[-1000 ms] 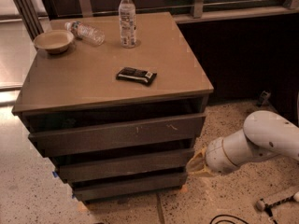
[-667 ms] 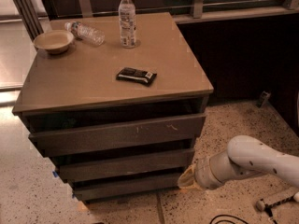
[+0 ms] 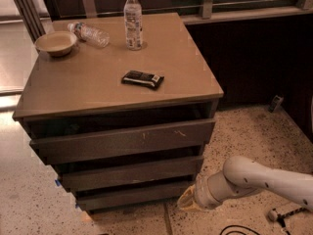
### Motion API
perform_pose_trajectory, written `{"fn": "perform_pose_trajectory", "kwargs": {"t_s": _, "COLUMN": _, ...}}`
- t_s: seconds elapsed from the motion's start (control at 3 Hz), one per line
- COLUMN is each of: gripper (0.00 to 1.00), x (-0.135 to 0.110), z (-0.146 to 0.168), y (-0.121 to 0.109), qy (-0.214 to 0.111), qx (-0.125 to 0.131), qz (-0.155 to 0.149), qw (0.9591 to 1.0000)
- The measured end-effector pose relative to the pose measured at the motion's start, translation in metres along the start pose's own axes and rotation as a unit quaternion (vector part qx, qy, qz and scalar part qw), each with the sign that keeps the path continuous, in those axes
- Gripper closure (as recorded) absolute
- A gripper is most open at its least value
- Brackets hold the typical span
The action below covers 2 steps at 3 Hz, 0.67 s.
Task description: Open bottom drawer
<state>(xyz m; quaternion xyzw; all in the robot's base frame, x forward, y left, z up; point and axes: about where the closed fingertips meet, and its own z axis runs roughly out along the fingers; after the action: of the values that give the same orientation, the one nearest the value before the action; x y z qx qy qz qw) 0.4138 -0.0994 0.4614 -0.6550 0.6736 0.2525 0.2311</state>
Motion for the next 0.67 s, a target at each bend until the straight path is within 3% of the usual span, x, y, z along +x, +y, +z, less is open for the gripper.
{"fn": "perform_pose_trajectory", "kwargs": {"t_s": 0.33, "gripper": 1.00, "x": 0.013, "z": 0.016, "y": 0.000, "qy": 0.006, "qx": 0.003, "qz": -0.004, "qw": 1.0000}}
{"fn": "perform_pose_trajectory", "kwargs": {"t_s": 0.67, "gripper": 0.81, "x": 0.032, "z": 0.046, "y": -0.003, "qy": 0.015, "qx": 0.005, "qz": -0.010, "qw": 0.9998}}
